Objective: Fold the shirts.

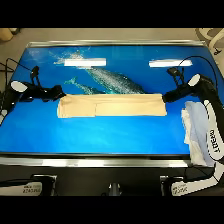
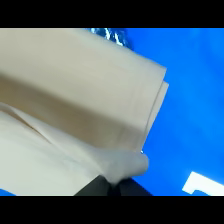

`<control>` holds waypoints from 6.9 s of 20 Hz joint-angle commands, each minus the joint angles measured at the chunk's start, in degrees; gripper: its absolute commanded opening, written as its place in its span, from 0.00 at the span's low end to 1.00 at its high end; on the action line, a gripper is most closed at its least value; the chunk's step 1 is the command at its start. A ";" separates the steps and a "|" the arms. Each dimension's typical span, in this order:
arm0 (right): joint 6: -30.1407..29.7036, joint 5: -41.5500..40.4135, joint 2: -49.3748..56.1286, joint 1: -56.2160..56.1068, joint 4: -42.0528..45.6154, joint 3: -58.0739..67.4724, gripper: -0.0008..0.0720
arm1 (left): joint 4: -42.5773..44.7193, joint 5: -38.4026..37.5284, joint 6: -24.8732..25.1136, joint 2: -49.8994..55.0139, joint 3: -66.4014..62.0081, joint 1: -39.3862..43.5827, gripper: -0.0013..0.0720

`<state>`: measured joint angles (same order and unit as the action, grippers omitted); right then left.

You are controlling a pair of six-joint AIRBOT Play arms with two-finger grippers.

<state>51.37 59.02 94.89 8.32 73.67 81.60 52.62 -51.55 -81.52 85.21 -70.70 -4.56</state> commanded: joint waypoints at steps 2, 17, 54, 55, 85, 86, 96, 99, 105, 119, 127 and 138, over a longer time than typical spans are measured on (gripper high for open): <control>0.00 -4.13 0.98 0.04 -2.12 0.07 0.03 | 0.15 -0.13 0.04 3.96 -4.00 -0.37 0.06; 4.09 2.12 2.64 1.01 -1.46 0.24 0.91 | 5.86 -2.80 -0.09 7.04 -5.62 -0.15 0.67; 6.40 26.60 -25.57 1.22 -23.98 0.22 0.03 | -36.41 20.48 -7.87 21.86 -7.65 40.83 0.06; 6.43 26.77 -26.47 1.11 -23.96 0.22 0.03 | -39.06 21.73 -7.85 22.21 -7.65 42.01 0.06; 2.25 -27.74 7.65 -41.20 -65.75 0.24 0.31 | 11.52 3.04 -9.81 -26.53 -7.34 -0.22 0.06; 2.27 -29.70 7.65 -41.20 -65.79 0.24 0.45 | 11.52 3.06 -9.81 -26.56 -7.34 -0.04 0.06; 14.75 6.64 -0.35 -21.16 -12.63 0.22 0.87 | 14.62 0.28 -3.93 -26.38 -7.34 0.35 0.06; 15.78 18.10 1.51 -14.51 -7.96 -2.49 0.87 | 16.24 -2.27 -3.93 -25.73 -7.32 0.35 0.06; 13.79 8.68 8.02 -18.32 -25.77 -4.68 0.87 | 16.22 -3.10 -4.00 -25.35 -7.10 3.48 0.06; 3.41 9.20 2.67 -9.77 -43.69 1.55 0.03 | 17.07 -2.99 -3.93 -25.29 -7.10 5.70 0.06; 13.92 24.63 -11.76 20.68 -28.00 14.23 0.03 | 17.09 -0.92 -3.93 -25.27 -7.02 5.73 0.06; 18.14 35.63 -21.59 43.32 -27.71 16.55 0.03 | 17.09 0.79 -3.69 -25.29 -5.42 5.73 0.06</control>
<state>68.64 91.09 75.99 47.13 45.65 97.91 69.69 -51.86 -85.30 59.92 -76.77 1.15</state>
